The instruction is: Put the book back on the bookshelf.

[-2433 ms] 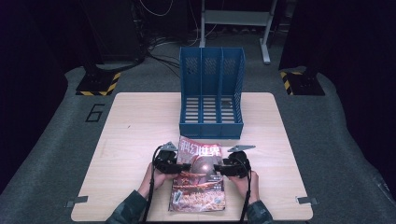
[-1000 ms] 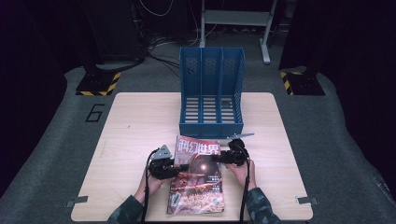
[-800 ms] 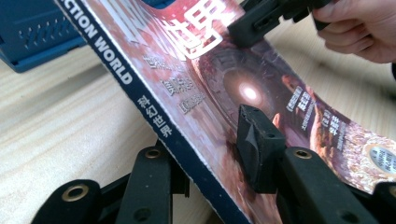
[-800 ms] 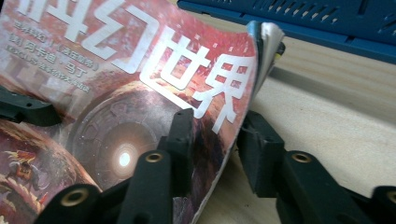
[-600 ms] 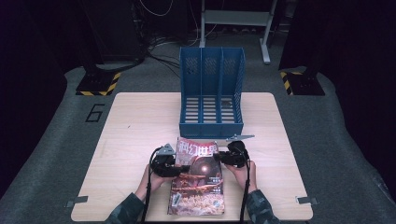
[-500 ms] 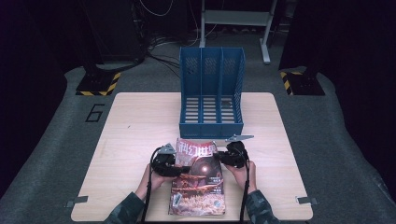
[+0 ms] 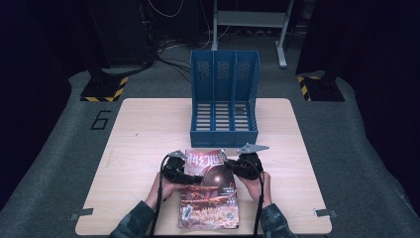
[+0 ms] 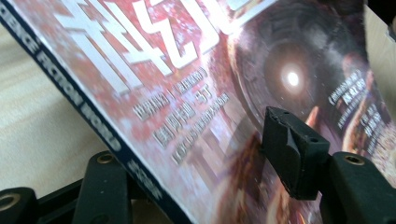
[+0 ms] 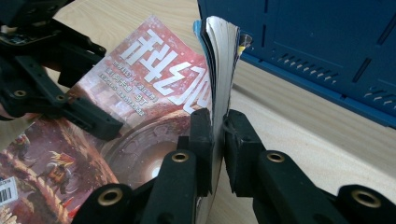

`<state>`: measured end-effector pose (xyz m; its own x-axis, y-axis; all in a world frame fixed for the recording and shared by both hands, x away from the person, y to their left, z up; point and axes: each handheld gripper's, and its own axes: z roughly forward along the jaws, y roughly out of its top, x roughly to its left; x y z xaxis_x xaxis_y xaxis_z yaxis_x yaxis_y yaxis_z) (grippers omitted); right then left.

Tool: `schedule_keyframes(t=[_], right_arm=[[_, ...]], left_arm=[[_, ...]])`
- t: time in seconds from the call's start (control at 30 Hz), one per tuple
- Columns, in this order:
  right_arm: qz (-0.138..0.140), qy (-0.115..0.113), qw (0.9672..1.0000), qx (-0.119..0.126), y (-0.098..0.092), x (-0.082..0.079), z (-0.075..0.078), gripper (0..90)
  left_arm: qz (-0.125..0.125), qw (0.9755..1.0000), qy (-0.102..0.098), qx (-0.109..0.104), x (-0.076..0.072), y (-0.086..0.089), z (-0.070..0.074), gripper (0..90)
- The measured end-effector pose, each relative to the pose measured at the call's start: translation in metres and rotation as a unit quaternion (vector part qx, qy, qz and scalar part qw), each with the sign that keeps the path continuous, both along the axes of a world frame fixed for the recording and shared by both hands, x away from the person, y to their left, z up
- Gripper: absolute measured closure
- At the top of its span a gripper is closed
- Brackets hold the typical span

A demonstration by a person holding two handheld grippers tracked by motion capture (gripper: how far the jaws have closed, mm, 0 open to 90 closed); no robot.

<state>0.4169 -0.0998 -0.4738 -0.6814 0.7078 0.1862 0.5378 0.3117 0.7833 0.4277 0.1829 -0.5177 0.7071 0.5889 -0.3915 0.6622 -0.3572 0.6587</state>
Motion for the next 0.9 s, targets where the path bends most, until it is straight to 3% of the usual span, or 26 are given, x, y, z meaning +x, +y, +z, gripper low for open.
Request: schedule_keyframes(t=[0.37,0.4,0.47,0.57,0.6,0.83,0.9], right_arm=[[0.001,-0.014,0.9999,0.009,0.000,-0.006,0.005,82.1],[0.001,-0.014,0.9999,0.009,0.000,-0.006,0.005,82.1],[0.003,-0.018,0.9998,0.007,-0.001,-0.006,0.005,82.0],[0.000,-0.018,0.9998,0.006,-0.001,-0.005,0.004,81.8],[-0.002,-0.010,0.9999,0.008,-0.001,-0.005,0.003,81.7],[-0.011,-0.003,0.9999,0.000,-0.001,0.000,-0.003,80.5],[-0.014,0.005,0.9999,0.000,-0.001,0.002,-0.006,79.8]], left_arm=[[0.015,0.9998,-0.010,0.006,0.014,-0.006,0.006,36.2],[0.020,0.9996,-0.020,0.005,0.015,-0.006,0.007,36.2],[0.012,0.9999,-0.012,0.001,0.019,-0.008,0.007,35.4],[0.011,0.9997,-0.019,0.009,0.019,-0.008,0.008,39.6],[0.015,0.9995,-0.025,0.014,0.019,-0.008,0.008,45.3],[0.004,0.9994,-0.022,0.027,0.018,-0.008,0.013,55.3],[-0.003,0.9990,-0.030,0.032,0.018,-0.008,0.016,60.3]])
